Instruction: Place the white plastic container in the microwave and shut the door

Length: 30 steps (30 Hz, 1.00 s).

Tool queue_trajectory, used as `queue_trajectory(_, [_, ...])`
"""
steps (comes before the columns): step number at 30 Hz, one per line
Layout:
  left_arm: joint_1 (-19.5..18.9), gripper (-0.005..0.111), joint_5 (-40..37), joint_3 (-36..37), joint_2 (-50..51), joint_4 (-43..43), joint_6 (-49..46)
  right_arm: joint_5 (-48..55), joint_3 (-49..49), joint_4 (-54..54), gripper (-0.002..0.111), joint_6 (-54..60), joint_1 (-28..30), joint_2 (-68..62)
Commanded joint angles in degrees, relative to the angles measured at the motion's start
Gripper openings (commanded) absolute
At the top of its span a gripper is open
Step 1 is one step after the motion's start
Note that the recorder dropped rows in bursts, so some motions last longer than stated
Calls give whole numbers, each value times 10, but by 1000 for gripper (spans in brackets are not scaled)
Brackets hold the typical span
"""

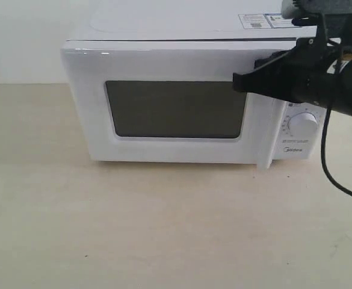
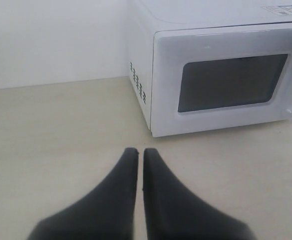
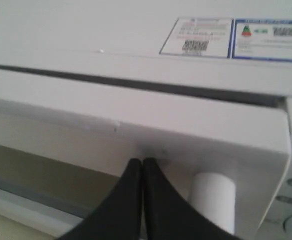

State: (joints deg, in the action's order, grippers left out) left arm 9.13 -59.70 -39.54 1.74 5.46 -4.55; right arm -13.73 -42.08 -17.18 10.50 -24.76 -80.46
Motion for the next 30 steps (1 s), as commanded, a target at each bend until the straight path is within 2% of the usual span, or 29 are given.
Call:
queue_trajectory(1, [1,4,-1,3,-2,-3,7,-9,-17,-12,0,3,8,-21])
queue_trajectory(13, [1,4,1,3,-2,-4,8,-12,-54,-18,0,24,9,-19])
queue_trajectory(19, [1,4,-2,3,-2,-4,11,100,-52,-16,0,25,7,2])
queue_trajectory(23, [1,4,-1,3,-2,-6,11,119,-5,-16,0,48,-12,70])
queue_trajectory(30, [1,4,1,3,-2,-32,11,93,114,-17,0,48,-52,218])
